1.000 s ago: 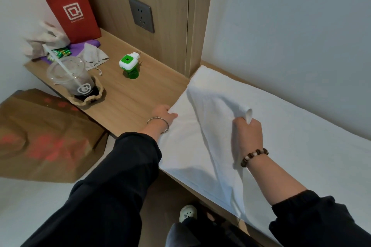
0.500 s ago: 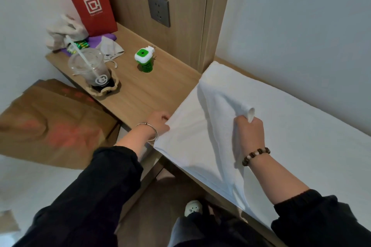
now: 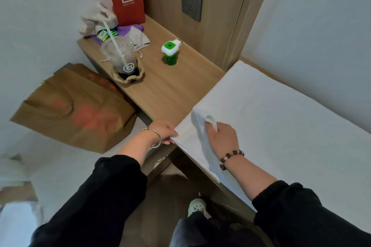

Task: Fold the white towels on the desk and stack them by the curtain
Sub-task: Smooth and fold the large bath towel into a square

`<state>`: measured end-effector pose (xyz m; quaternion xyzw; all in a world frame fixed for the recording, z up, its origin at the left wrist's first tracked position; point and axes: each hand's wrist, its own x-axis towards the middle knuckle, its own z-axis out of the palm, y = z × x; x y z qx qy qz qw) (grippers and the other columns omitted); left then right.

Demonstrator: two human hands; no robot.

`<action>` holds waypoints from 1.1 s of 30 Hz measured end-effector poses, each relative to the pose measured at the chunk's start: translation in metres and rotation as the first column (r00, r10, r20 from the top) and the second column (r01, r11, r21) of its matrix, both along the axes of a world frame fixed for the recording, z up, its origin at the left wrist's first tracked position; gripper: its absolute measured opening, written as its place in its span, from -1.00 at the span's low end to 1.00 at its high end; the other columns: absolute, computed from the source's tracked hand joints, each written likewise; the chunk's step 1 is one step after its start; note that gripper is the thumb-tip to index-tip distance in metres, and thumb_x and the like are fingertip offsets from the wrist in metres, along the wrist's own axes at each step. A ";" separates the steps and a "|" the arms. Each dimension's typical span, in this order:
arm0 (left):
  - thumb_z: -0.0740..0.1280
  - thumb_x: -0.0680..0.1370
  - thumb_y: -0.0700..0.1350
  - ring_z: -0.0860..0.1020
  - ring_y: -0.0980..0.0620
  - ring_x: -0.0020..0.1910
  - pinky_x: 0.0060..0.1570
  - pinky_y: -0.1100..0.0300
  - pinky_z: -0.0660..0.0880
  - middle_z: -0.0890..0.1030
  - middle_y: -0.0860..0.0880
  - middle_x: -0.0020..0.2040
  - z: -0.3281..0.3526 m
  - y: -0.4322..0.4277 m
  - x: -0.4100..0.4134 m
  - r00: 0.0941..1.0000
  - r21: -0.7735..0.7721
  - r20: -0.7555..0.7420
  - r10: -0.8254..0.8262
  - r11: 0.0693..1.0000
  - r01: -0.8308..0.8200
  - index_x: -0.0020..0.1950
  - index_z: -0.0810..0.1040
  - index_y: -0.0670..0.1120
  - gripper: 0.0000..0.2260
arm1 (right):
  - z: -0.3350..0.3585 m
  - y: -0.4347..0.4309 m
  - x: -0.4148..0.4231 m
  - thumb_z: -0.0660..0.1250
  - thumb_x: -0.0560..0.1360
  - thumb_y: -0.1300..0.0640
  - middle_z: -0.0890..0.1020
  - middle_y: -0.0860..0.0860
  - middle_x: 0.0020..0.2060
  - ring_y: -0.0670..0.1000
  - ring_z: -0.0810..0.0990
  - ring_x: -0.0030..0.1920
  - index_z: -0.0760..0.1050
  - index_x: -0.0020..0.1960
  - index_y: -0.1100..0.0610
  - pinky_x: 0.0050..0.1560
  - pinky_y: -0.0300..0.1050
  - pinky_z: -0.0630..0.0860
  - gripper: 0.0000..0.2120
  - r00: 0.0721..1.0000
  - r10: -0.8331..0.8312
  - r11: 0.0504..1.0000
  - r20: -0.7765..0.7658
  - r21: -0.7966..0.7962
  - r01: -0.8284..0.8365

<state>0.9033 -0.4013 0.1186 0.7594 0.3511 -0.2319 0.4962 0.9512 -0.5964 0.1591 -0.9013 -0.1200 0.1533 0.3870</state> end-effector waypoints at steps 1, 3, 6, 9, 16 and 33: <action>0.38 0.48 -0.28 0.61 0.10 -0.38 -0.27 0.23 0.56 0.63 -0.11 -0.30 -0.001 -0.002 -0.002 0.998 -0.030 0.015 0.056 0.998 -0.055 -0.22 0.55 -0.16 -0.91 | -0.006 0.003 -0.002 0.12 0.61 -0.06 0.22 -0.10 -0.60 -0.13 0.18 -0.57 0.15 -0.50 0.03 -0.55 -0.30 0.16 -0.48 1.000 0.012 0.999 0.015 -0.046 -0.011; 0.40 0.47 -0.28 0.63 0.10 -0.35 -0.28 0.26 0.58 0.65 -0.10 -0.26 -0.003 -0.003 -0.006 0.989 -0.086 0.029 0.146 0.986 -0.143 -0.11 0.60 -0.17 -0.96 | -0.018 0.011 -0.008 0.14 0.60 -0.05 0.27 -0.08 -0.56 -0.13 0.22 -0.53 0.20 -0.49 0.02 -0.47 -0.28 0.12 -0.51 0.998 0.040 0.993 0.043 -0.115 -0.035; 0.40 0.50 -0.26 0.63 0.13 -0.39 -0.40 0.34 0.56 0.65 -0.09 -0.25 -0.003 -0.002 -0.010 0.976 -0.149 0.043 0.212 0.968 -0.203 -0.10 0.60 -0.14 -0.96 | -0.032 0.027 -0.021 0.16 0.58 -0.07 0.37 -0.05 -0.45 -0.11 0.32 -0.43 0.29 -0.40 0.03 -0.36 -0.22 0.23 -0.60 0.996 0.080 0.971 -0.036 -0.222 -0.086; 0.30 0.57 -0.20 0.62 0.11 -0.41 -0.36 0.29 0.58 0.65 -0.08 -0.32 0.000 -0.003 -0.013 0.957 -0.220 0.054 0.285 0.938 -0.267 -0.10 0.59 -0.14 -0.90 | -0.038 0.036 -0.031 0.25 0.54 -0.11 0.48 -0.06 -0.23 -0.08 0.45 -0.22 0.42 -0.15 0.04 -0.19 -0.27 0.32 -0.77 0.981 0.117 0.960 -0.154 -0.234 -0.151; 0.24 0.61 0.01 0.56 0.14 -0.51 -0.37 0.29 0.58 0.59 -0.01 -0.42 0.004 -0.007 -0.011 0.961 -0.145 0.116 0.252 0.961 -0.234 -0.14 0.57 -0.09 -0.76 | -0.023 0.014 -0.019 0.28 0.56 0.17 0.54 0.01 0.27 -0.07 0.49 0.21 0.50 0.29 0.13 0.33 -0.10 0.39 -0.69 0.873 0.159 0.959 -0.460 0.282 -0.026; 0.36 0.46 -0.39 0.62 0.01 -0.20 -0.15 0.26 0.60 0.66 -0.14 -0.18 -0.021 -0.003 -0.034 0.880 -0.477 0.132 0.457 0.807 -0.348 -0.17 0.66 -0.16 -0.84 | -0.017 0.081 0.055 0.38 0.49 0.10 0.50 -0.13 -0.24 -0.07 0.48 -0.13 0.55 -0.10 0.07 -0.23 -0.24 0.32 -0.95 0.571 0.812 0.522 -0.121 -0.287 -0.803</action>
